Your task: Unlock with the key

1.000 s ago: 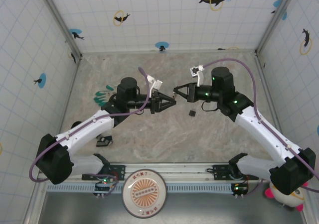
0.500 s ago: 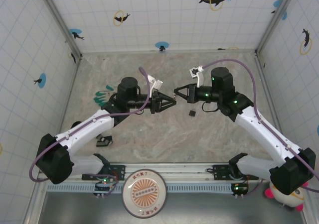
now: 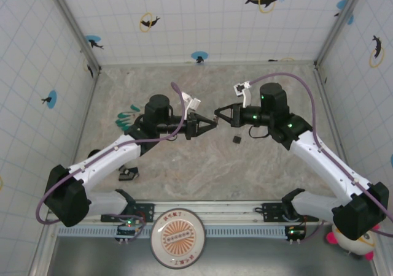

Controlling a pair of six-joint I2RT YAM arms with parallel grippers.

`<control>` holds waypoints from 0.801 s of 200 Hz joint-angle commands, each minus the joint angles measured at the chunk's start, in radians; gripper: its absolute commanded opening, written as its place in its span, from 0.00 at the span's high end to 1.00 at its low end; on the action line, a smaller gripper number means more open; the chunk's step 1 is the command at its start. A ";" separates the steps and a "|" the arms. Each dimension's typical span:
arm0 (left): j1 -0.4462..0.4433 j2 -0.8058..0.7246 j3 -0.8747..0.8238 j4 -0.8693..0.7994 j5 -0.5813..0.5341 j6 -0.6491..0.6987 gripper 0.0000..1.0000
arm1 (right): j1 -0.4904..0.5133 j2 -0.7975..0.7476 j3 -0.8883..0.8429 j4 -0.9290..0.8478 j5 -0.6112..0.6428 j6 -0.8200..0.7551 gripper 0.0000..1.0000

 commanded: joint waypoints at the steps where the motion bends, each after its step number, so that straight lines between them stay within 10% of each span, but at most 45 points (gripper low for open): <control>1: 0.002 -0.001 0.030 -0.025 -0.042 0.015 0.70 | -0.004 -0.017 -0.007 -0.012 -0.003 -0.010 1.00; 77: -0.001 0.004 0.051 0.033 0.009 0.005 0.49 | 0.005 -0.010 0.000 0.009 -0.045 0.011 1.00; 160: -0.009 0.029 0.056 0.046 0.044 -0.008 0.69 | 0.005 0.000 0.006 0.064 -0.050 0.026 1.00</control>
